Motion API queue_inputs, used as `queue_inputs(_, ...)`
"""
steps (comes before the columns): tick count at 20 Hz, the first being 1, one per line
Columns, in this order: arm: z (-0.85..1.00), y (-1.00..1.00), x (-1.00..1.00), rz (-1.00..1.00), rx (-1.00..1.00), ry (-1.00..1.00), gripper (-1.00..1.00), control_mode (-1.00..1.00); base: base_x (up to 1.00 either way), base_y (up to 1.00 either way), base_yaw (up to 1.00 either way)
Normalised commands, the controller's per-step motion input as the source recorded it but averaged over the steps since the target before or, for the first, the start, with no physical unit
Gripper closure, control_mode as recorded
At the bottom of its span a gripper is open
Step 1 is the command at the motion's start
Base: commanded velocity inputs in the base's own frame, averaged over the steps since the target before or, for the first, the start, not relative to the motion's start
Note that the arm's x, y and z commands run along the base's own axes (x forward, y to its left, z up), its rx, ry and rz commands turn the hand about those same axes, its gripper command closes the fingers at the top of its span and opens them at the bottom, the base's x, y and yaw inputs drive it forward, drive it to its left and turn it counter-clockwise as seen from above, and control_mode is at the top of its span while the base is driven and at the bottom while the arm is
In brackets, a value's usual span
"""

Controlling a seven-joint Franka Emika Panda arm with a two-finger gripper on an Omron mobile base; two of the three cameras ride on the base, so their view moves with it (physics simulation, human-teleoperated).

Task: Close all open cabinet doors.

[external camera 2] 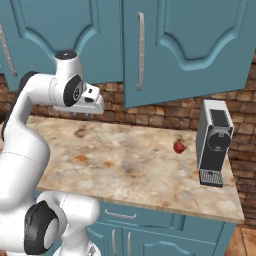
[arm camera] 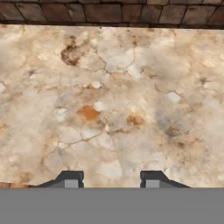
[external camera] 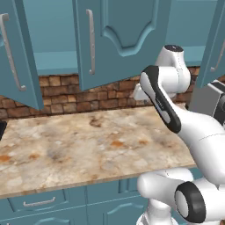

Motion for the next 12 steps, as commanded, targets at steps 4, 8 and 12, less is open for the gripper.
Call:
queue_inputs(4, -0.15, 0.18, -0.25, 0.0, -0.06, -0.07, -1.0, -1.0, 0.0, 0.0, 0.0)
queue_inputs(8, -0.08, 0.16, -0.83, 0.0, -0.19, -0.26, -1.0, -1.0, 0.0, 0.0, 0.0)
queue_inputs(12, -0.03, 0.0, -0.51, 0.0, -0.21, -0.27, -1.0, -1.0, 0.0, 0.0, 0.0)
